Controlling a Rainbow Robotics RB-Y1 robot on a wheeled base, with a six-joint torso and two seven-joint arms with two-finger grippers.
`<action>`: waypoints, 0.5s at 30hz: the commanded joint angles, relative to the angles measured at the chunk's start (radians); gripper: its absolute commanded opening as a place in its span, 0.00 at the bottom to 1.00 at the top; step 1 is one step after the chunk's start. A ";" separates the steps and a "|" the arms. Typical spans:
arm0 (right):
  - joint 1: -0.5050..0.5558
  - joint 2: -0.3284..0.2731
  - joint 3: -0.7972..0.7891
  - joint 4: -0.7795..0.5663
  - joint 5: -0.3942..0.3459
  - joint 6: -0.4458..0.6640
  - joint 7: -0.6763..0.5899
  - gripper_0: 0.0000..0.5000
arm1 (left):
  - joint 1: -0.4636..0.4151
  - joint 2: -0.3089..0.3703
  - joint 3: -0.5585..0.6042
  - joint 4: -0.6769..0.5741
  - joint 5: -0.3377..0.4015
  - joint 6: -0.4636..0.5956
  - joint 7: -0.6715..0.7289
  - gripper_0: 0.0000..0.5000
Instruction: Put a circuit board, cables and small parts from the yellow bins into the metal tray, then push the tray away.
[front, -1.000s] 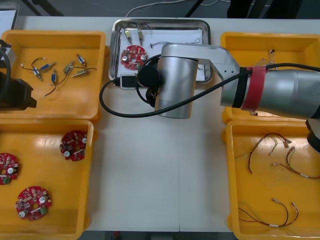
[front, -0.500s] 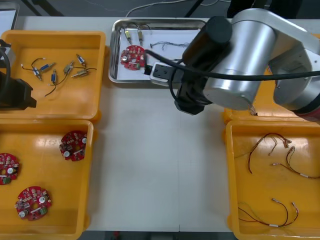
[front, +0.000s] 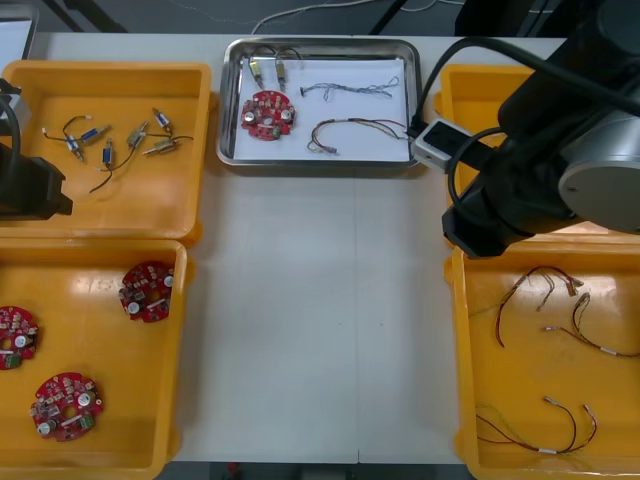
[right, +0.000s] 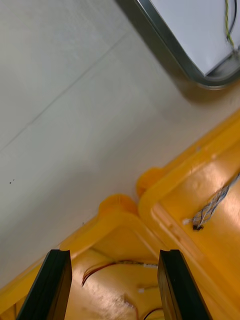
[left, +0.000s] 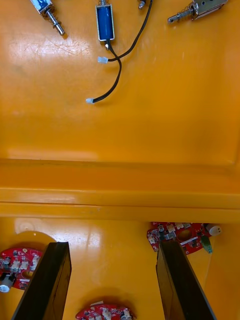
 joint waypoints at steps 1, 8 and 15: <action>0.105 -0.045 -0.180 -0.062 -0.070 0.061 -0.057 1.00 | 0.015 0.040 0.029 -0.029 -0.009 0.006 -0.009 1.00; 0.235 -0.047 -0.393 -0.065 -0.133 0.090 -0.058 1.00 | 0.015 0.040 0.029 -0.029 -0.009 0.006 -0.009 1.00; 0.324 -0.045 -0.528 -0.064 -0.128 0.090 -0.067 1.00 | 0.015 0.040 0.029 -0.029 -0.009 0.006 -0.009 1.00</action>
